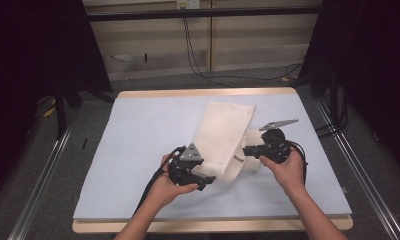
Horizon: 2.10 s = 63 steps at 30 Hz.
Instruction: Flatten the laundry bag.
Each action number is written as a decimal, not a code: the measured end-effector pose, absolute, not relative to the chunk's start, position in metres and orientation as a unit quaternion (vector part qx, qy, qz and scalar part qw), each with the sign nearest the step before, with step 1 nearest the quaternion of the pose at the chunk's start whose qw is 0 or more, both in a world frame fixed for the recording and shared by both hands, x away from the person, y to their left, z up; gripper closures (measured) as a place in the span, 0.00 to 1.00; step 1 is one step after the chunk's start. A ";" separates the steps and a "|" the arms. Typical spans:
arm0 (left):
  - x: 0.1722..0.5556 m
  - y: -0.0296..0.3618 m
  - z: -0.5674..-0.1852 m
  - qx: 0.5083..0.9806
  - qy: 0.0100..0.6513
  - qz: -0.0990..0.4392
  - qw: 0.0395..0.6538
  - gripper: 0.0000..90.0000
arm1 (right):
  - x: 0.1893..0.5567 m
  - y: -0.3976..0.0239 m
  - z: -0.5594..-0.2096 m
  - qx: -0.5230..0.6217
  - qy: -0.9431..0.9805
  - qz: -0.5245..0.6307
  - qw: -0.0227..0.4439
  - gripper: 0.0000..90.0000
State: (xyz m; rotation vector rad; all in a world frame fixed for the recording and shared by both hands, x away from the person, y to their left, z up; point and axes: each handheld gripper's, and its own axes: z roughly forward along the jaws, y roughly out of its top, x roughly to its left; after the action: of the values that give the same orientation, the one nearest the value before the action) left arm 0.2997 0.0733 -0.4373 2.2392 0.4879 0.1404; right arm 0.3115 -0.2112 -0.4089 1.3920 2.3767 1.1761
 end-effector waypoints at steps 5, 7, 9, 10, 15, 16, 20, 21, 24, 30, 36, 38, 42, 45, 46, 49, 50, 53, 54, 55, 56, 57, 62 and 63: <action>0.295 0.064 -0.439 0.890 0.183 0.071 0.411 0.10 | 0.311 -0.209 -0.409 0.465 0.790 0.394 0.069 0.95; 0.296 0.061 -0.439 0.892 0.187 0.075 0.404 0.09 | 0.312 -0.206 -0.410 0.464 0.789 0.398 0.063 0.95; 0.298 0.059 -0.441 0.888 0.191 0.073 0.412 0.11 | 0.312 -0.206 -0.410 0.465 0.788 0.398 0.062 0.95; 0.298 0.059 -0.442 0.889 0.190 0.079 0.410 0.17 | 0.313 -0.204 -0.410 0.465 0.788 0.400 0.059 0.95; 0.305 0.066 -0.440 0.881 0.222 0.091 0.409 0.58 | 0.314 -0.203 -0.411 0.464 0.788 0.401 0.057 0.95; 0.306 0.067 -0.439 0.880 0.226 0.094 0.408 0.61 | 0.314 -0.204 -0.411 0.464 0.788 0.400 0.057 0.95; 0.311 0.071 -0.439 0.877 0.241 0.089 0.405 0.68 | 0.316 -0.203 -0.413 0.466 0.787 0.400 0.055 0.95; 0.311 0.072 -0.438 0.877 0.248 0.090 0.403 0.72 | 0.316 -0.203 -0.413 0.465 0.788 0.400 0.053 0.95; 0.315 0.076 -0.437 0.879 0.253 0.084 0.395 0.80 | 0.317 -0.201 -0.415 0.462 0.788 0.403 0.052 0.95; 0.320 0.082 -0.439 0.867 0.273 0.049 0.414 0.83 | 0.319 -0.196 -0.415 0.459 0.790 0.403 0.045 0.96; 0.315 0.083 -0.430 0.849 0.223 0.036 0.477 0.33 | 0.322 -0.192 -0.413 0.456 0.793 0.402 0.047 0.96; 0.312 0.077 -0.429 0.851 0.213 0.039 0.479 0.25 | 0.323 -0.189 -0.412 0.454 0.793 0.403 0.048 0.96; 0.310 0.066 -0.430 0.861 0.213 0.051 0.458 0.18 | 0.323 -0.185 -0.411 0.450 0.795 0.404 0.050 0.96; 0.314 0.061 -0.438 0.869 0.227 0.060 0.435 0.35 | 0.322 -0.184 -0.412 0.452 0.795 0.402 0.050 0.96; 0.315 0.062 -0.438 0.869 0.231 0.066 0.432 0.42 | 0.322 -0.184 -0.412 0.451 0.794 0.404 0.048 0.96; 0.318 0.067 -0.434 0.859 0.290 0.073 0.416 0.77 | 0.323 -0.186 -0.412 0.448 0.795 0.405 0.049 0.95; 0.321 0.071 -0.434 0.849 0.308 0.052 0.426 0.85 | 0.323 -0.186 -0.412 0.447 0.796 0.405 0.050 0.93; 0.324 0.083 -0.432 0.838 0.332 0.061 0.429 0.89 | 0.323 -0.188 -0.412 0.448 0.794 0.407 0.055 0.85; 0.326 0.088 -0.431 0.833 0.337 0.061 0.435 0.89 | 0.322 -0.189 -0.412 0.448 0.795 0.405 0.057 0.81; 0.327 0.093 -0.430 0.826 0.347 0.061 0.440 0.89 | 0.321 -0.190 -0.412 0.449 0.795 0.404 0.060 0.78; 0.329 0.099 -0.429 0.822 0.354 0.058 0.443 0.90 | 0.320 -0.192 -0.412 0.449 0.795 0.403 0.063 0.73; 0.331 0.105 -0.428 0.820 0.359 0.059 0.442 0.90 | 0.320 -0.194 -0.413 0.451 0.793 0.404 0.066 0.70; 0.339 0.134 -0.426 0.797 0.399 0.062 0.449 0.90 | 0.317 -0.210 -0.421 0.464 0.791 0.391 0.081 0.59; 0.340 0.139 -0.425 0.797 0.402 0.061 0.447 0.89 | 0.316 -0.213 -0.423 0.466 0.790 0.391 0.082 0.58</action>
State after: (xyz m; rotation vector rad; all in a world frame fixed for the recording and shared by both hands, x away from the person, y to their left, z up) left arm 0.3403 0.1388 -0.4252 1.9723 0.9946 0.1507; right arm 0.3163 -0.2131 -0.4231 1.3908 2.3589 1.1663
